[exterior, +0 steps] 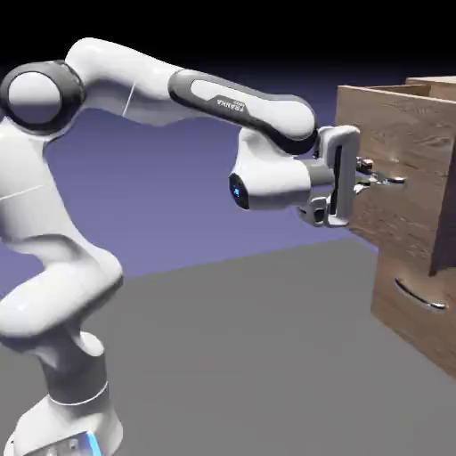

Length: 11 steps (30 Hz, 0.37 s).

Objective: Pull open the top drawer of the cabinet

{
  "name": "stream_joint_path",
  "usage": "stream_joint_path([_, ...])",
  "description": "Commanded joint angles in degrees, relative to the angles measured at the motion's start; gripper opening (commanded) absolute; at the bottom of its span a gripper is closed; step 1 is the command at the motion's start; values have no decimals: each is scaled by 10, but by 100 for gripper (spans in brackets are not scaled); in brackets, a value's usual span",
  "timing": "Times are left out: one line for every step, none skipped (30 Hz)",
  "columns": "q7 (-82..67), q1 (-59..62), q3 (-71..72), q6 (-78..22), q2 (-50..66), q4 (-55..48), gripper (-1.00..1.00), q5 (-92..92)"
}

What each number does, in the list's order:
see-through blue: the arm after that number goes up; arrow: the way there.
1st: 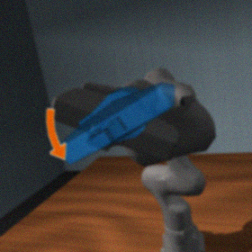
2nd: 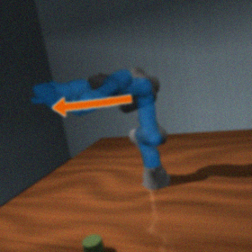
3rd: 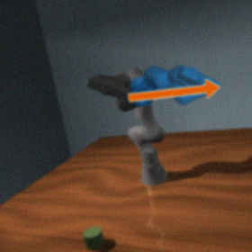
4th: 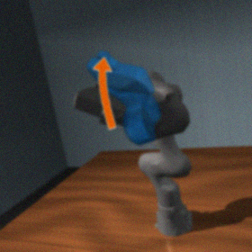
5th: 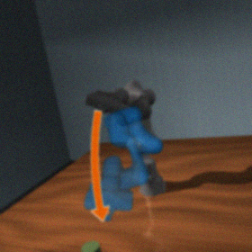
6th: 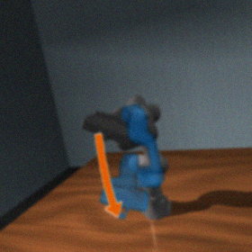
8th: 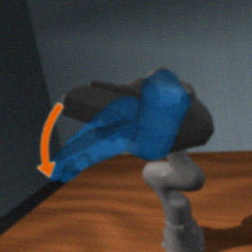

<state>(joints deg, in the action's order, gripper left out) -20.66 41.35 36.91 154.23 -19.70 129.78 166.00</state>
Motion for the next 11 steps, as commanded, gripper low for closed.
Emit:
stream_joint_path([14,-13,-13,-2,-21,20,-100,-7])
stream_joint_path([29,-24,-25,-3,-41,39,-100,-14])
stream_joint_path([21,-45,-44,-2,-42,43,-100,-12])
stream_joint_path([6,-65,-64,0,-35,41,-100,-6])
stream_joint_path([-6,-86,-83,3,-33,43,-100,-1])
stream_joint_path([-12,-107,-103,5,-39,51,-100,0])
stream_joint_path([-13,-128,-122,7,-53,66,-100,-2])
stream_joint_path([-13,-128,-122,7,-53,66,100,-2])
stream_joint_path([-13,-128,-122,7,-53,66,100,-2])
stream_joint_path([-2,-135,-129,8,-74,84,100,-9])
stream_joint_path([9,-143,-136,10,-95,101,100,-16])
